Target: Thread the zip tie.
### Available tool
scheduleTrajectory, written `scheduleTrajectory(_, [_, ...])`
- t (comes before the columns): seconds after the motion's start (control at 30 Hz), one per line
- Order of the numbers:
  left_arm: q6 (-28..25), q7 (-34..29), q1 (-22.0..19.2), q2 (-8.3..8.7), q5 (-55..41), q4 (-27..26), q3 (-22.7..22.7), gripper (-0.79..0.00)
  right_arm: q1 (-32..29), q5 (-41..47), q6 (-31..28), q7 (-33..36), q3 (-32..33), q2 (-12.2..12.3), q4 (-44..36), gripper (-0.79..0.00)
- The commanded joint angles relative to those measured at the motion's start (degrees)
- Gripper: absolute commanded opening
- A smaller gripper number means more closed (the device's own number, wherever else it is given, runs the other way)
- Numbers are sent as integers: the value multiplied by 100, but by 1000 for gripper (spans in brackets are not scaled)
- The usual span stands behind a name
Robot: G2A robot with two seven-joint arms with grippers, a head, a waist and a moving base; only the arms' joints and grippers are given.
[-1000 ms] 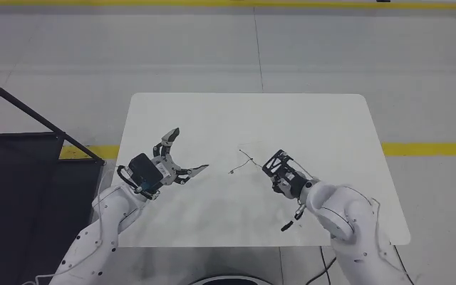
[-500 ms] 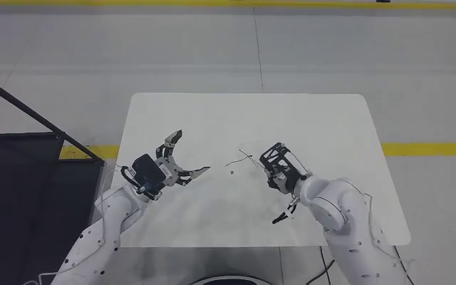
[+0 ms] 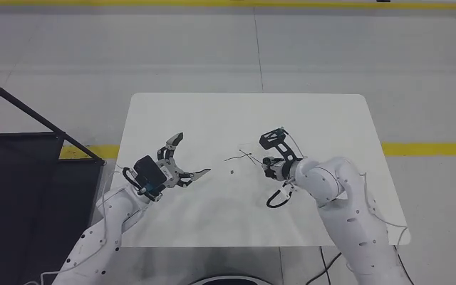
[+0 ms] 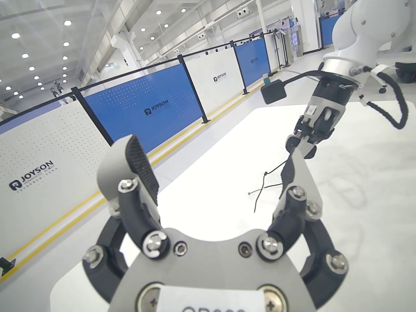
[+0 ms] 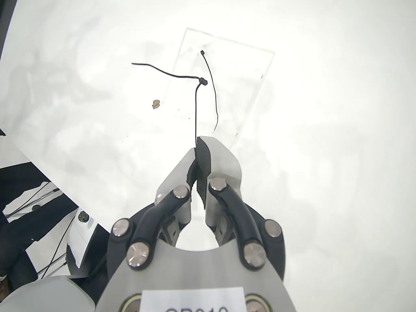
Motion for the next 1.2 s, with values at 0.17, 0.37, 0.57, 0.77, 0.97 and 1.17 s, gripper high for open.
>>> scheduleTrajectory(0.17, [1, 9, -5, -6, 6, 3, 6, 0, 56, -4, 214, 138, 1, 17, 71, -529])
scheduleTrajectory(0.37, [1, -1, 5, -8, 15, 3, -4, 0, 109, 39, 268, 148, -11, 29, 142, -508])
scheduleTrajectory(0.57, [-3, -4, 0, -13, 17, -7, 3, 0, 153, -46, 483, 132, -23, 39, 187, -517])
scheduleTrajectory(0.77, [-11, -17, -13, -18, 23, 8, 16, 0, 53, -41, 535, -143, 84, 64, 54, -511])
scheduleTrajectory(0.97, [26, 64, 76, -15, -6, -122, -46, 0, -560, 228, 158, -647, 700, 180, -612, -126])
scheduleTrajectory(1.17, [89, 150, 268, -3, -74, -402, -165, 0, -1804, 549, -617, -1899, 1743, 322, -1641, 0])
